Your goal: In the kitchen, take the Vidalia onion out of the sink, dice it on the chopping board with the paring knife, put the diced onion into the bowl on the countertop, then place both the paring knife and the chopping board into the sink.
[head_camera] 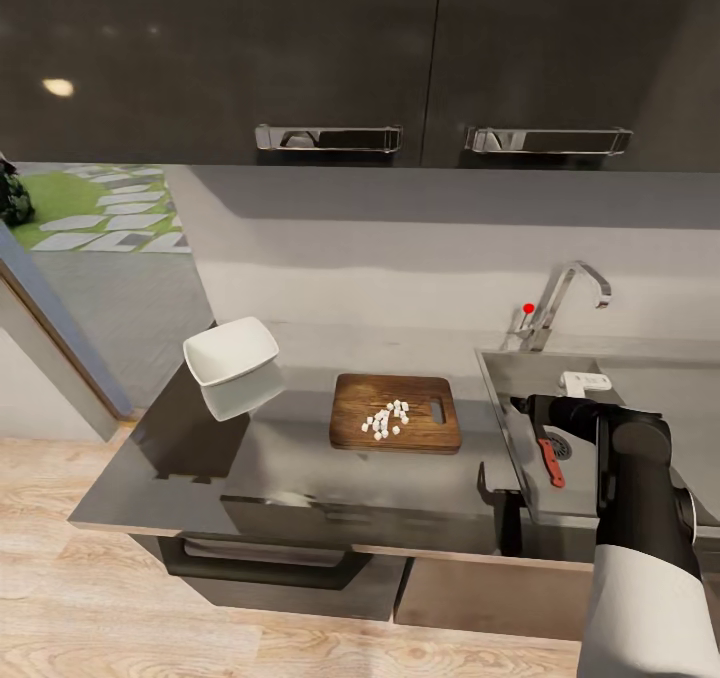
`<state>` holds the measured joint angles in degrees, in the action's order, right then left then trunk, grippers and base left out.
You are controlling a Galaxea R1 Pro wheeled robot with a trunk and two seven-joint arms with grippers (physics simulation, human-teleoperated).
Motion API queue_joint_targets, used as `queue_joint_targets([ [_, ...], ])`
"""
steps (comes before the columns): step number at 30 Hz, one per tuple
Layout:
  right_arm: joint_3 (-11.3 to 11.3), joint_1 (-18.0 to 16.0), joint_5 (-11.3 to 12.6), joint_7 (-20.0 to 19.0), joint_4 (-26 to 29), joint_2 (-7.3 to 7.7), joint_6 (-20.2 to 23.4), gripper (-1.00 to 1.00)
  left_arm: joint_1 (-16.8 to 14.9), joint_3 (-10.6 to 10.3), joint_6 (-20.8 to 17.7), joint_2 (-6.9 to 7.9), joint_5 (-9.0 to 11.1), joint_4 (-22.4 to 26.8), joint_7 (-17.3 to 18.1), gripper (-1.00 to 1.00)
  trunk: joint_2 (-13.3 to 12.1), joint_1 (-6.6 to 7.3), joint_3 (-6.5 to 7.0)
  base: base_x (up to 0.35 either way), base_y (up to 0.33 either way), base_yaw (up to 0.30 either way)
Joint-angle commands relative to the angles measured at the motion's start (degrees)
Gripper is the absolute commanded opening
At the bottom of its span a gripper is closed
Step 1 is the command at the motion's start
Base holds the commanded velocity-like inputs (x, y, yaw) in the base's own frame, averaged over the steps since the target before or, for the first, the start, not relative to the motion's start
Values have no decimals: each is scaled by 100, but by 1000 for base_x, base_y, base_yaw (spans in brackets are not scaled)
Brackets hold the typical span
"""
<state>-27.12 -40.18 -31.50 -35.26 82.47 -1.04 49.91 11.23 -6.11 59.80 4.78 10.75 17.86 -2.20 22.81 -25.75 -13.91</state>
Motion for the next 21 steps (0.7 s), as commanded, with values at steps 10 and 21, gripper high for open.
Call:
queue_joint_targets([
  [10, -5, -7, -50, -59, -1, -10, 10, 100, 2, -38, 20, 6, 50, -86, -35, 100, 11, -4, -10, 0, 0, 0],
  [21, -4, -7, -50, -59, -13, -18, 10, 100, -6, 4, -1945, 5, 50, 280, -44, 100, 11, -4, -10, 0, 0, 0],
])
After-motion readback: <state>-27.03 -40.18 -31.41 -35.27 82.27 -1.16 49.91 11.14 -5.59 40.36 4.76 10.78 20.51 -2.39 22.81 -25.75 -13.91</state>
